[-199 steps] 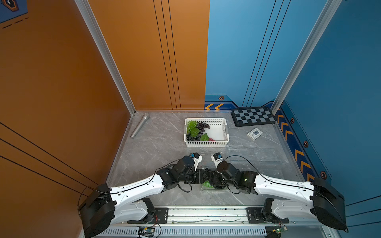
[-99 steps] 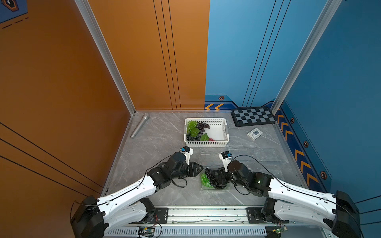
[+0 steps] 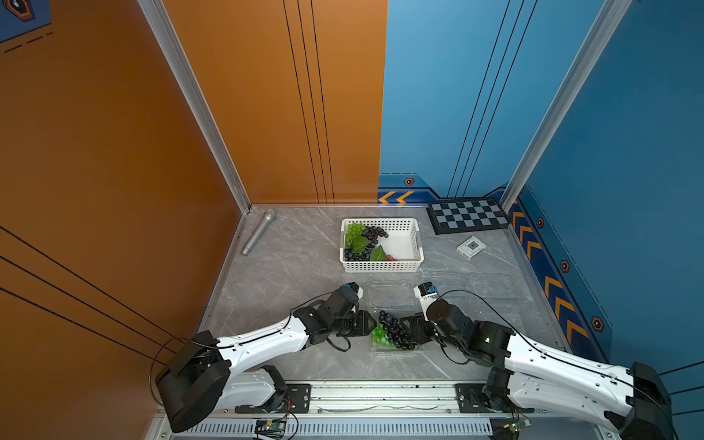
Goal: Pack grapes into containers
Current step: Move the packing box to the center of the board.
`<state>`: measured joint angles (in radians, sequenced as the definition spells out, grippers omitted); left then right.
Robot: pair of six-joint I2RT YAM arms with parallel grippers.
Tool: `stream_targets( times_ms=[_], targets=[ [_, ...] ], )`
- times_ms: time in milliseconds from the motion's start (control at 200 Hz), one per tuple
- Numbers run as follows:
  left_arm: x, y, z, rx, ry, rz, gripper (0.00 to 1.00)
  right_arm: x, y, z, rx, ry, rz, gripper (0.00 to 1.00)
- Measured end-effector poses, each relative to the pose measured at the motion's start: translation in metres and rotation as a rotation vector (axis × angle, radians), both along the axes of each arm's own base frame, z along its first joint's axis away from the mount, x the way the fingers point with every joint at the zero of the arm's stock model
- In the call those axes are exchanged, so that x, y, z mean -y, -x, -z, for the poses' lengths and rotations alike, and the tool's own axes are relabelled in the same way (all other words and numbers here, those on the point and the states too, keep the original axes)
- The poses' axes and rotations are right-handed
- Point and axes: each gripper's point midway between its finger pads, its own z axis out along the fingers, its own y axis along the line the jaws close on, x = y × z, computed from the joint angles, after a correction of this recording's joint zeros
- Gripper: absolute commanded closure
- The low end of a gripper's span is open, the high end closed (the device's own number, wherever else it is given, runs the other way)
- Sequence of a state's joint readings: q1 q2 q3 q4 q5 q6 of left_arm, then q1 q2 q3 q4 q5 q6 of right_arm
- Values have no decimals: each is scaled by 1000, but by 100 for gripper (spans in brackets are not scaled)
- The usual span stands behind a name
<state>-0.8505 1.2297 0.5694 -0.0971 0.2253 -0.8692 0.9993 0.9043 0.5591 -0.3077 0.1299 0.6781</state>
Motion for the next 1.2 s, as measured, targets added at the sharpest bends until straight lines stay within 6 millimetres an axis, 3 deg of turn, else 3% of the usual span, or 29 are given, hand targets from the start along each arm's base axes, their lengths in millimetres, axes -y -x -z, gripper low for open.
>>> stream_targets(
  times_ms=[155,415,501,641,781,1006,1201],
  targets=[
    [-6,2,7,-7,-46,5,61,4,-2,1,-3,5,17,40],
    [-4,-4,15,-5,-98,14,75,4,-2,4,-8,14,17,40],
    [-1,-5,15,0,-103,22,85,4,-2,4,-8,14,18,40],
    [4,-10,13,5,-103,29,87,5,-4,4,-8,14,24,40],
    [7,-12,12,11,-102,33,96,7,-5,4,-8,14,30,40],
    [4,-11,12,4,-110,29,99,7,-5,6,-12,21,30,40],
    [-20,-5,11,-4,-138,-7,99,6,-6,18,-36,60,30,40]
  ],
)
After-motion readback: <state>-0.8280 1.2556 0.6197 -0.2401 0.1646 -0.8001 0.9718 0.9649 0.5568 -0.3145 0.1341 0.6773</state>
